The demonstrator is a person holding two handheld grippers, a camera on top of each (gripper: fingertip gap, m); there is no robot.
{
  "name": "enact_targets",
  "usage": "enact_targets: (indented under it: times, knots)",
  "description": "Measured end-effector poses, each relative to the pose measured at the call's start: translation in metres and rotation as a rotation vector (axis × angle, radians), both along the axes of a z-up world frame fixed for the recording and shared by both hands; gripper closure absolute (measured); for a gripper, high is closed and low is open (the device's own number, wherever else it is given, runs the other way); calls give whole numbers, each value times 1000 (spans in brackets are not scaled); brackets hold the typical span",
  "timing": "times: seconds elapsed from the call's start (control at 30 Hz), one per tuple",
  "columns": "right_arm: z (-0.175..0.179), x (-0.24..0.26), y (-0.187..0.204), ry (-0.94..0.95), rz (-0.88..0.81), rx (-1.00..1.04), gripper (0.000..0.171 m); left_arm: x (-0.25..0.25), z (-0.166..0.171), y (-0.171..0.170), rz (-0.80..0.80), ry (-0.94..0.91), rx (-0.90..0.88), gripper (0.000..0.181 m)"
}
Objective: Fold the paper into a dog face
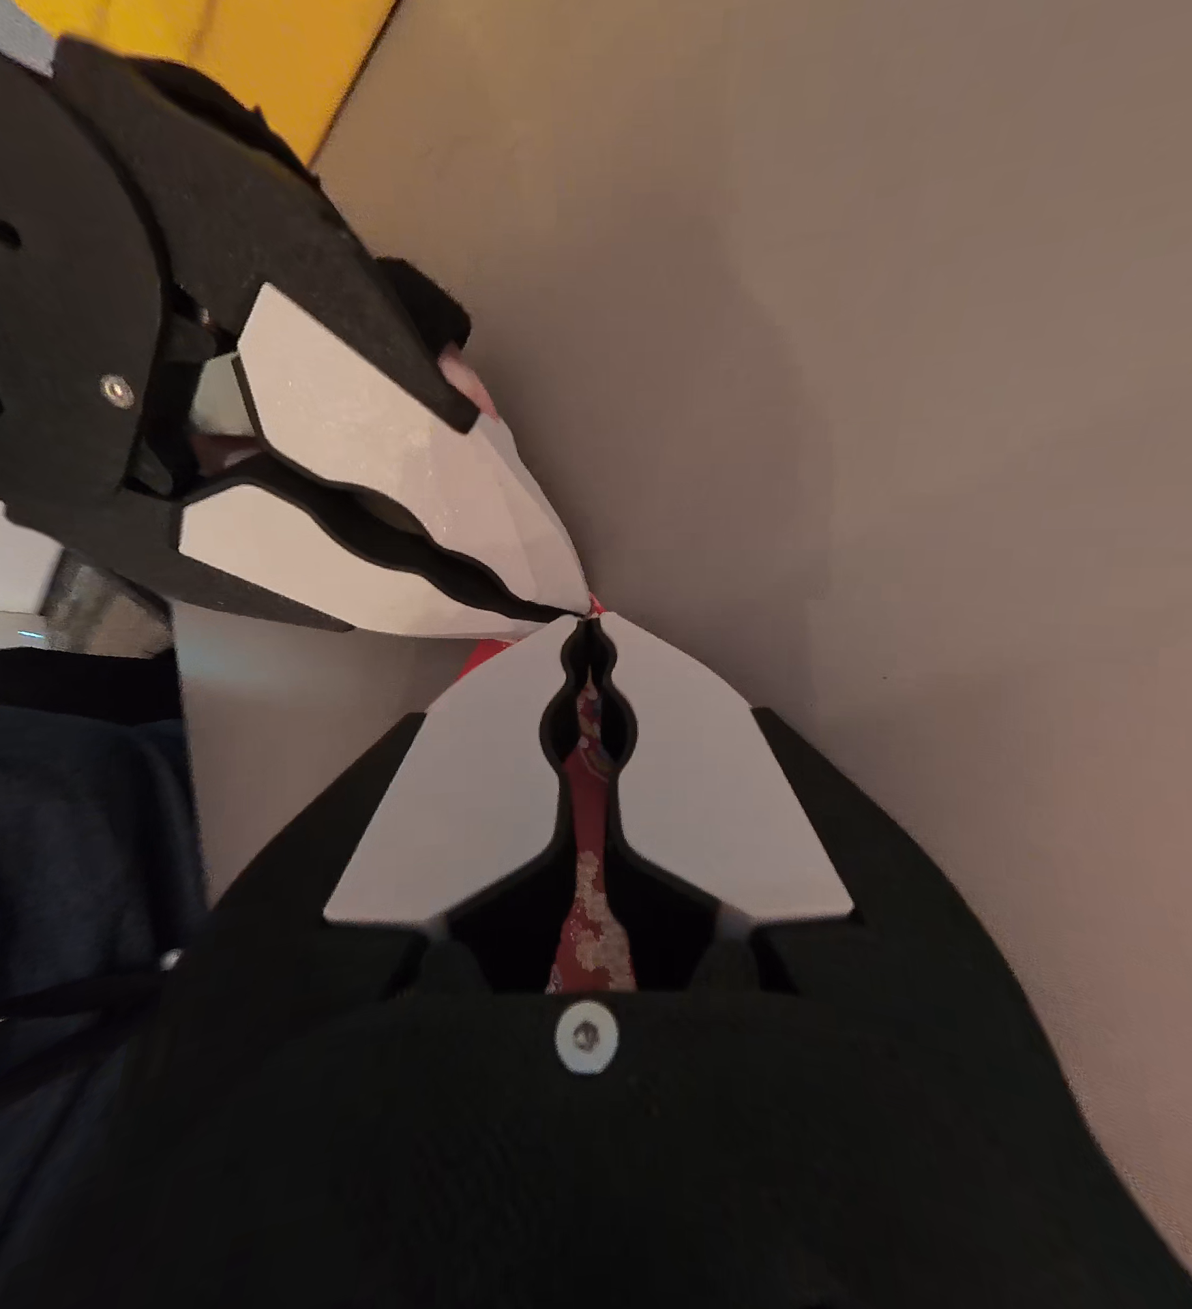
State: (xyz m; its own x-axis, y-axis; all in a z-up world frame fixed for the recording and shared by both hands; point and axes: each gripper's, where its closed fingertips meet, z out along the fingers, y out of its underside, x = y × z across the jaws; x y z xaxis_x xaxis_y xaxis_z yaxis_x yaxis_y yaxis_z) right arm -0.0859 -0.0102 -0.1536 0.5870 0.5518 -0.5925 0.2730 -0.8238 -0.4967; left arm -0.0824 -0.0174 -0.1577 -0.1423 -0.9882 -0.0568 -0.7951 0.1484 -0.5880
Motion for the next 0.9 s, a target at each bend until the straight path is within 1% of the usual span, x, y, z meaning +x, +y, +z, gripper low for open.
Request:
enact_targets:
  times: [0.03, 0.2, 0.3, 0.5, 0.67, 0.73, 0.9]
  knots:
    - [1, 1, 0, 29, -7, -27, 170, 0, 0, 0, -9, 8, 12, 181]
    - [11, 7, 0, 123, -5, -138, 170, 0, -1, 1, -35, 43, 55, 181]
    - [7, 7, -1, 82, 16, -217, 170, 0, -1, 1, -40, 48, 79, 181]
    - [-1, -2, -8, 60, 67, -350, 169, -1, -1, 1, -41, 52, 100, 181]
    - [-2, 0, -8, 17, 74, -345, 171, -1, -1, 1, -38, 50, 117, 181]
    - [-2, 0, -8, 33, 73, -357, 168, -1, -1, 1, -37, 46, 122, 180]
    - [-1, 3, -8, 90, 70, -412, 168, -1, -1, 1, -37, 42, 110, 180]
